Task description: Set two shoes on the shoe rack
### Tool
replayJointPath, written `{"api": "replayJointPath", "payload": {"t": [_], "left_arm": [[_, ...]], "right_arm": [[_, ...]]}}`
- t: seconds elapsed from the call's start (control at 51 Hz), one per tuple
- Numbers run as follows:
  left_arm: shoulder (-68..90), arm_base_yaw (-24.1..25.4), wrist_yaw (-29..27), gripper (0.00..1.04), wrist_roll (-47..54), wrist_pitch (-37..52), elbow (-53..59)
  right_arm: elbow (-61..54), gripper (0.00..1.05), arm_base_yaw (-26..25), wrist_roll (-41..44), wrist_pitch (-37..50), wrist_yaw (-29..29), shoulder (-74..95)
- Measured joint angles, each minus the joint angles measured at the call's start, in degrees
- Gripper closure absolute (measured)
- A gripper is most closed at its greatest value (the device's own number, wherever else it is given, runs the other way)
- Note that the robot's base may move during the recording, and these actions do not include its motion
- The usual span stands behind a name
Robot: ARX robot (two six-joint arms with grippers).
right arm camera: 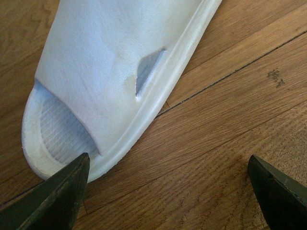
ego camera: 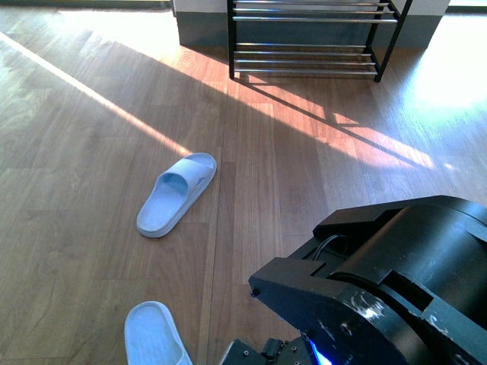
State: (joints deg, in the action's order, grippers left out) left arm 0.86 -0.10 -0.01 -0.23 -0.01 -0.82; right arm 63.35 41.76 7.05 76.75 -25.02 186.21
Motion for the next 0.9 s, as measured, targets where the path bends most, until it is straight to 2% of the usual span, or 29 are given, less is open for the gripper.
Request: {"api": "replayJointPath", "payload": {"t": [0.216, 0.588, 0.902], "left_arm": [[0.0, 0.0, 0.02, 0.09, 0.0, 0.0, 0.0], [0.0, 0.0, 0.0, 0.09, 0.0, 0.0, 0.0], [0.0, 0.0, 0.0, 0.09, 0.0, 0.0, 0.0]], "right_arm": [[-3.52, 0.09, -2.21, -0.96, -0.48, -3.76, -2.97], [-0.68, 0.09, 1.88, -4.55, 0.83, -0.24, -1.73], [5.22, 0.09, 1.97, -7.08, -1.18, 2.01, 1.07]]}}
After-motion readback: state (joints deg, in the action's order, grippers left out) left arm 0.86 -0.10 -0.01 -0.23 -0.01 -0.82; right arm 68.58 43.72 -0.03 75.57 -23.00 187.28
